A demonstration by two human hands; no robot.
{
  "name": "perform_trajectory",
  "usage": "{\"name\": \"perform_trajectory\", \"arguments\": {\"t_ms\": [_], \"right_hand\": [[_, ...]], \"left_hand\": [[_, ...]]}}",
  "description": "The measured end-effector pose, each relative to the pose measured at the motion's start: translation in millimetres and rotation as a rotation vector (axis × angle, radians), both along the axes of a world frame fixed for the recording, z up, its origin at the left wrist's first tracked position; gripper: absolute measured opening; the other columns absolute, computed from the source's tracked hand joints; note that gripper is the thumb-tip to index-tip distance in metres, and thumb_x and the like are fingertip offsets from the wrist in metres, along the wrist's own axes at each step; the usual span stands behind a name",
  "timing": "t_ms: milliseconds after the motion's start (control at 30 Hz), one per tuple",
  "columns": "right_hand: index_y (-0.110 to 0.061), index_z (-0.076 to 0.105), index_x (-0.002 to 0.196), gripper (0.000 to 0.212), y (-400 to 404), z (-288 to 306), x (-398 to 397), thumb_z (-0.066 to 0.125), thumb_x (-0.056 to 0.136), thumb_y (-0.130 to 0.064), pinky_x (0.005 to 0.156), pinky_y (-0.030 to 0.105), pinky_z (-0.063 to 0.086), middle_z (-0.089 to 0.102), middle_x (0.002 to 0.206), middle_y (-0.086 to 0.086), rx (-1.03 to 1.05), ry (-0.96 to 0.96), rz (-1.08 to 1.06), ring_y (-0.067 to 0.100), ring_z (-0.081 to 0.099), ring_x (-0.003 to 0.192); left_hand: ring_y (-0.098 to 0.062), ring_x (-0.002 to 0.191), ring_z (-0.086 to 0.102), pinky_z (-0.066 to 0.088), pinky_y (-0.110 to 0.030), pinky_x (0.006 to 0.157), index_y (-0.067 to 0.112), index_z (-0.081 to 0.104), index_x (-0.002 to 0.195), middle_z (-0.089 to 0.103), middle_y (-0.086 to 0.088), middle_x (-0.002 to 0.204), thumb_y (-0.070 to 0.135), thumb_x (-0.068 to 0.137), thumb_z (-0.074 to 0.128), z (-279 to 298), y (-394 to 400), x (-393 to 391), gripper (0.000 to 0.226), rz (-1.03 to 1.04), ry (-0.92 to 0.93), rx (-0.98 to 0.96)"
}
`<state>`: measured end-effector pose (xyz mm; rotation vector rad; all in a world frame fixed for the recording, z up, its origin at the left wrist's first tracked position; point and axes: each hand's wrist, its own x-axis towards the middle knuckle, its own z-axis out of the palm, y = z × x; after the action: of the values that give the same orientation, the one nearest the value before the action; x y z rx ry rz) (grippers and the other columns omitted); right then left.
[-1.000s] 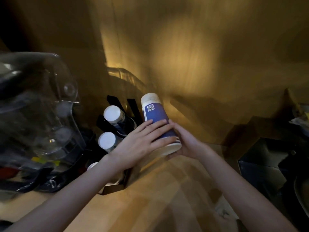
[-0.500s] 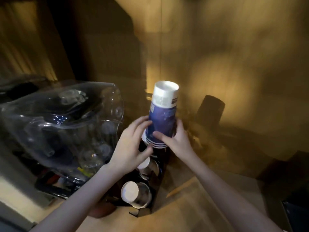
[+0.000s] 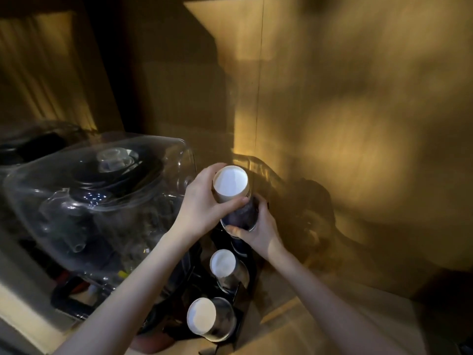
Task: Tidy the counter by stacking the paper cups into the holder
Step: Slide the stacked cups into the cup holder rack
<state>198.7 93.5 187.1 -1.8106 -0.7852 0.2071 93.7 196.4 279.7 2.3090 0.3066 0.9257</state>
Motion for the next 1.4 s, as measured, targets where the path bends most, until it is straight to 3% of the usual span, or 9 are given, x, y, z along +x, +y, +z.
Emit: {"name": "perform_trajectory", "arguments": {"t_ms": [67,167,300,467,567,967,1167,1233,1400], "right_hand": [[-0.022,0.030,0.136,0.092,0,-4,5,0.084,0.062,-0.034,0.103,0.031,0.043,0.046,0.138,0.002,-0.060,-0.014,-0.001,0.018,0.046,0.127],[-0.020,0.030,0.137,0.091,-5,-9,8,0.080,0.064,-0.041,0.103,0.036,0.043,0.043,0.139,0.005,-0.127,-0.114,-0.028,0.019,0.043,0.129],[-0.015,0.034,0.135,0.079,-10,-9,9,0.075,0.072,-0.041,0.098,0.030,0.041,0.046,0.136,0.005,-0.137,-0.230,-0.059,0.018,0.042,0.128],[-0.012,0.045,0.130,0.060,-12,-10,9,0.069,0.079,-0.031,0.094,0.027,0.038,0.056,0.126,0.008,-0.193,-0.383,-0.110,0.022,0.049,0.120],[-0.009,0.051,0.125,0.050,-13,-13,9,0.066,0.080,-0.025,0.100,0.035,0.041,0.062,0.120,0.010,-0.240,-0.465,-0.111,0.026,0.053,0.115],[-0.009,0.047,0.127,0.040,-5,-13,11,0.054,0.090,-0.020,0.096,0.035,0.041,0.061,0.119,0.010,-0.493,-0.561,-0.044,0.026,0.052,0.114],[-0.008,0.040,0.134,0.040,-29,12,6,0.040,0.096,-0.022,0.102,0.040,0.035,0.054,0.133,0.010,-0.665,-0.730,0.029,0.026,0.044,0.127],[-0.009,0.044,0.131,0.038,-47,18,0,0.039,0.096,-0.022,0.103,0.040,0.035,0.053,0.134,0.009,-0.679,-0.767,0.022,0.026,0.043,0.128],[-0.008,0.046,0.129,0.040,-116,17,-14,0.043,0.092,-0.020,0.108,0.039,0.031,0.052,0.134,0.010,-0.744,-0.739,-0.100,0.026,0.041,0.128]], "left_hand": [[-0.003,0.103,0.048,0.033,0.001,0.081,0.019,0.051,0.120,0.058,0.005,0.117,0.032,0.064,0.081,-8,3,4,0.064,-0.001,0.011,0.002],[-0.004,0.105,0.046,0.032,-0.011,0.083,0.018,0.051,0.121,0.057,0.000,0.121,0.031,0.064,0.081,-21,4,12,0.065,0.000,0.043,0.007],[-0.011,0.113,0.047,0.026,-0.012,0.088,0.016,0.049,0.125,0.050,-0.003,0.125,0.029,0.066,0.080,-41,3,24,0.069,0.001,0.110,-0.019],[-0.021,0.118,0.048,0.031,-0.020,0.094,0.013,0.045,0.129,0.047,-0.009,0.127,0.029,0.068,0.078,-64,5,41,0.071,0.019,0.234,-0.089],[-0.023,0.119,0.047,0.031,-0.020,0.093,0.012,0.043,0.131,0.046,-0.010,0.129,0.029,0.068,0.078,-74,8,46,0.074,0.030,0.302,-0.116],[-0.024,0.122,0.045,0.035,-0.021,0.094,0.006,0.023,0.143,0.042,-0.013,0.133,0.036,0.080,0.066,-89,6,41,0.081,0.020,0.375,-0.097],[-0.032,0.138,0.029,0.035,-0.037,0.108,0.004,0.007,0.145,0.026,-0.020,0.149,0.041,0.083,0.061,-76,-8,43,0.090,0.037,0.554,0.164],[-0.032,0.142,0.022,0.028,-0.039,0.114,0.004,0.013,0.144,0.026,-0.021,0.150,0.039,0.085,0.057,-73,-25,40,0.082,0.036,0.505,0.346],[-0.033,0.135,0.039,0.037,-0.044,0.107,0.004,0.036,0.137,0.043,-0.019,0.142,0.030,0.087,0.055,-83,-92,40,0.059,-0.156,0.369,0.538]]}}
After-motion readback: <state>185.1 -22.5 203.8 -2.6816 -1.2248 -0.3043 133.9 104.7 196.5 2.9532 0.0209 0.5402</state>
